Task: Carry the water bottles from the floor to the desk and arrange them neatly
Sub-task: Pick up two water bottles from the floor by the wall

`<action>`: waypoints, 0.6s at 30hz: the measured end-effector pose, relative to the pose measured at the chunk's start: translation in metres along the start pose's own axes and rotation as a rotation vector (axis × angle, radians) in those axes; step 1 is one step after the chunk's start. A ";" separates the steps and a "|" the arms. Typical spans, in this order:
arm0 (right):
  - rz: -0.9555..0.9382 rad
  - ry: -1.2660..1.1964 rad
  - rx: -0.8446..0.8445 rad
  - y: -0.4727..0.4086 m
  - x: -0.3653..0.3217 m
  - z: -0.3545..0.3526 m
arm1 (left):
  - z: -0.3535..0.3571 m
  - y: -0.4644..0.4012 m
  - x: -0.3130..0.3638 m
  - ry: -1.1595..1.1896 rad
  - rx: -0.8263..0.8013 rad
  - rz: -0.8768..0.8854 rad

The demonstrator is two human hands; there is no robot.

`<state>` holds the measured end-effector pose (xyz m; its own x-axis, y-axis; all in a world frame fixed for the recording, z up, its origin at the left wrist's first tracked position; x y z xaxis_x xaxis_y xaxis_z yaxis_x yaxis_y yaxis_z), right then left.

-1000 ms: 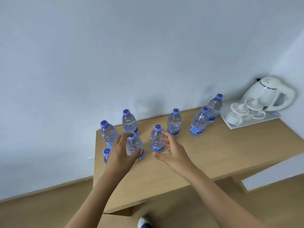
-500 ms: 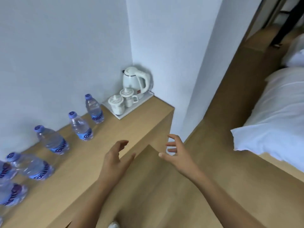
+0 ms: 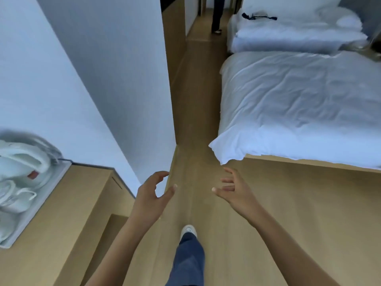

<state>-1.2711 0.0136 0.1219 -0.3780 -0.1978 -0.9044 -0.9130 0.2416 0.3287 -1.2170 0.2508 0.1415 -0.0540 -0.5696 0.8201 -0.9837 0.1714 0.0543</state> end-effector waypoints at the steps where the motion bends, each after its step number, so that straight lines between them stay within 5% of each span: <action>1: 0.010 -0.005 0.024 -0.017 -0.001 -0.010 | 0.010 -0.024 0.004 -0.005 -0.016 0.017; 18: 0.064 -0.026 0.109 -0.364 -0.103 -0.092 | 0.068 -0.409 0.078 -0.002 -0.137 0.076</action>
<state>-0.9134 -0.1412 0.1207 -0.4292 -0.1547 -0.8898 -0.8647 0.3550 0.3554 -0.8308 0.0818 0.1449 -0.1276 -0.5523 0.8238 -0.9442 0.3219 0.0695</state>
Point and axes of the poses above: each hand's wrist, its own y-axis away from the middle knuckle, its own z-axis out of the palm, x = y × z, the point moved 6 cm from there along -y, towards the middle knuckle, and after that the axes turned 4 degrees about -y, right-handed, at the moved point
